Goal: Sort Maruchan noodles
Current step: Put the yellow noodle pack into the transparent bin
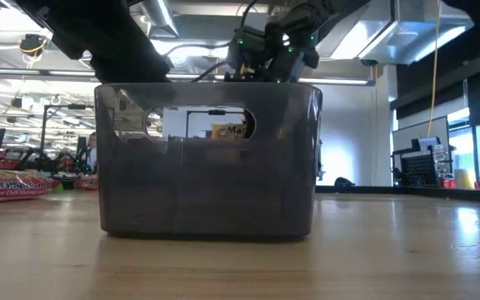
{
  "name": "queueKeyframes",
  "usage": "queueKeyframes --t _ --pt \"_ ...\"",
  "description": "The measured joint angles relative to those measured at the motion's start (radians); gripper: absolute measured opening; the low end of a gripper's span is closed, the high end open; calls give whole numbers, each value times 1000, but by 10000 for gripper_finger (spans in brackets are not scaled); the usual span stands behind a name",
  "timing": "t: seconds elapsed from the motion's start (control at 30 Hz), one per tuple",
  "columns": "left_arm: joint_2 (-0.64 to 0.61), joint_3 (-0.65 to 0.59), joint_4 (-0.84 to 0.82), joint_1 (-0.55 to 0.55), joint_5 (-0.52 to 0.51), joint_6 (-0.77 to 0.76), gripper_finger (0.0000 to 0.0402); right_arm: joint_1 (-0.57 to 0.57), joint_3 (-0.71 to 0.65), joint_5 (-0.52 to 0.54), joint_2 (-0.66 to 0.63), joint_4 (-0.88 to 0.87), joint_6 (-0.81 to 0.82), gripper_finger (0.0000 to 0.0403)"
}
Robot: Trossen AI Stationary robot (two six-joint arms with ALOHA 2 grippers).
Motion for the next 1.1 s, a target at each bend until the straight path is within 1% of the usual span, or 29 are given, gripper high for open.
queueKeyframes --t 0.1,0.2,0.47,0.6,0.77,0.83,0.93,1.0,1.1 --pt "0 0 1 0 0 0 208 0 0 35 4 3 -1 117" --pt "0 0 2 0 1 1 208 0 0 49 4 9 -1 136" --pt "0 0 3 0 3 9 208 0 0 53 4 14 -2 219" --pt "0 0 3 0 3 9 208 0 0 53 -13 16 6 246" --pt "1 0 3 0 4 9 208 0 0 58 -53 17 7 257" --pt "1 0 4 0 13 9 208 0 0 103 -64 18 7 256" --pt "1 0 4 0 21 9 208 0 2 201 -66 16 -12 253" --pt "1 0 4 0 22 9 208 0 2 226 -66 17 -20 253" --pt "1 0 4 0 27 9 208 0 2 236 -61 27 -32 253"
